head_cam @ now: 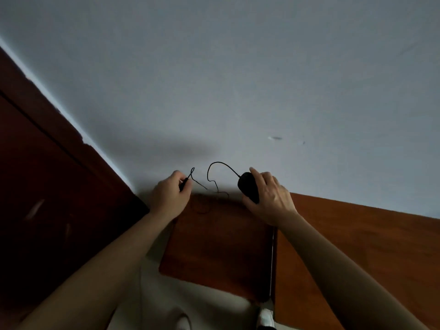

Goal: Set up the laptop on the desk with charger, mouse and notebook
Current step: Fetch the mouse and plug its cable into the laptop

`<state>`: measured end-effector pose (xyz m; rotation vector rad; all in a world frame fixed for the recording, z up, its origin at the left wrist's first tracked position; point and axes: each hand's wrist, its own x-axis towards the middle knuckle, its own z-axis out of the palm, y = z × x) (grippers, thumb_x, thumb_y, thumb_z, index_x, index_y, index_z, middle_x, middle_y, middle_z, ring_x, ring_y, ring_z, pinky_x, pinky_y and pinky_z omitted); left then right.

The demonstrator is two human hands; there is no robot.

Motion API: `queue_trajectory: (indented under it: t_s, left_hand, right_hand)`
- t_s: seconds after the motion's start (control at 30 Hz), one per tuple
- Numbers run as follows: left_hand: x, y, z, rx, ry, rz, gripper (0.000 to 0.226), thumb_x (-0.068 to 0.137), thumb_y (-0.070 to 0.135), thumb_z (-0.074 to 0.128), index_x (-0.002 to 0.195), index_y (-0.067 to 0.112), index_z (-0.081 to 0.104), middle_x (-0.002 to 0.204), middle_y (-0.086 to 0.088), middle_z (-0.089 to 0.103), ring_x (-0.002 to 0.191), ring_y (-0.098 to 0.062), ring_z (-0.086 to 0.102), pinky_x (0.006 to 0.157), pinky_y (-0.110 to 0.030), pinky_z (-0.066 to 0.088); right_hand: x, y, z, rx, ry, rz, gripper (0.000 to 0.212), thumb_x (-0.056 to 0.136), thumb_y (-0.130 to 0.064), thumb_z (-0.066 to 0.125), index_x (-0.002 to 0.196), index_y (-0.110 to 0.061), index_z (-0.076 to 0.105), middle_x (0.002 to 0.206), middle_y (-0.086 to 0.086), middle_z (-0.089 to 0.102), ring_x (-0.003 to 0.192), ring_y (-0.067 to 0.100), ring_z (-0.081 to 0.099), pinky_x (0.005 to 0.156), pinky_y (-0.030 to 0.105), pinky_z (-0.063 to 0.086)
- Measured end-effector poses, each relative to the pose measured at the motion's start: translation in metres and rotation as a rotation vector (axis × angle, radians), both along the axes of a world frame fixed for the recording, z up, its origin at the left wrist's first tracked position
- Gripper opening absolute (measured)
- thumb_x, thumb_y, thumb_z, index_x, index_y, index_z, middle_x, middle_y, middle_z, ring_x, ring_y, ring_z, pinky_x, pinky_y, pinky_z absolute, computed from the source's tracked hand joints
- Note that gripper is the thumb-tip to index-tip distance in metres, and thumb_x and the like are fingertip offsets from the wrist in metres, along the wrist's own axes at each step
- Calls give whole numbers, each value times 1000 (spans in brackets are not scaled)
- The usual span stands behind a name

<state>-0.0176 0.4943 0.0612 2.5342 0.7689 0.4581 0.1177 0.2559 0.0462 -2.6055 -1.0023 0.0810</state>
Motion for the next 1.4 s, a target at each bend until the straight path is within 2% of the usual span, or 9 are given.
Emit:
queue_trajectory:
  t_s: [0.2, 0.37, 0.57, 0.7, 0.83, 1.0, 1.17, 1.27, 1.4]
  left_hand:
    - [7, 3, 39, 62, -138, -140, 14, 91, 32, 61, 92, 18, 62, 79, -4, 71, 74, -34, 64, 59, -31, 37]
    - [5, -35, 50, 5, -217, -313, 11, 92, 24, 56, 91, 14, 58, 66, 3, 55, 64, -32, 54, 59, -32, 33]
    - [-7, -155, 72, -246, -384, -602, 23, 95, 31, 41, 91, 13, 56, 72, 4, 57, 66, -21, 50, 62, -29, 33]
    - [-33, -241, 89, -305, -390, -783, 18, 93, 30, 35, 88, 20, 49, 66, 11, 52, 57, -7, 48, 52, -22, 31]
    - [-57, -328, 92, -294, -399, -925, 12, 99, 17, 44, 88, 20, 48, 68, 11, 52, 59, -2, 50, 49, -11, 36]
    - [-84, -465, 91, -419, -270, -1005, 13, 101, 20, 42, 95, 18, 53, 74, 4, 59, 63, -10, 55, 48, -13, 40]
    - [-116, -604, 82, -639, -3, -1046, 16, 99, 20, 45, 94, 13, 59, 75, 1, 59, 64, -18, 50, 59, -30, 40]
    - [-132, -675, 76, -702, 118, -1107, 15, 98, 17, 48, 89, 15, 61, 83, -4, 68, 74, -21, 59, 69, -38, 49]
    - [-129, -754, 56, -619, 195, -1239, 11, 101, 13, 45, 98, 13, 56, 82, 5, 63, 69, -8, 52, 59, -13, 40]
  right_hand:
    - [-47, -19, 31, 109, -73, -254, 81, 86, -49, 63, 155, -19, 32, 129, 9, 54, 115, 32, 57, 81, 44, 52]
    - [-117, -62, 42, 200, -111, -559, 85, 86, -57, 55, 157, -24, 20, 127, 8, 53, 110, 33, 58, 77, 44, 53]
    - [-209, -171, 63, 170, -191, -889, 84, 85, -62, 45, 155, -30, 12, 127, 8, 51, 101, 30, 61, 67, 35, 44]
    - [-254, -256, 80, 223, -245, -1126, 82, 84, -62, 48, 154, -32, 17, 131, 10, 51, 110, 33, 60, 74, 37, 40]
    - [-301, -340, 83, 268, -272, -1251, 83, 88, -56, 54, 156, -29, 15, 133, 12, 49, 111, 35, 60, 81, 45, 49]
    - [-365, -448, 70, 310, -255, -1360, 86, 88, -54, 60, 157, -26, 16, 130, 13, 49, 109, 35, 59, 83, 46, 50]
    - [-423, -556, 70, 306, -265, -1481, 86, 86, -51, 63, 156, -26, 19, 129, 13, 50, 110, 35, 58, 83, 44, 50]
    - [-446, -615, 68, 289, -271, -1563, 86, 86, -49, 67, 155, -22, 24, 128, 14, 52, 109, 35, 58, 79, 41, 48]
    - [-458, -678, 54, 256, -261, -1637, 82, 85, -49, 68, 152, -18, 32, 124, 13, 54, 107, 33, 58, 77, 40, 49]
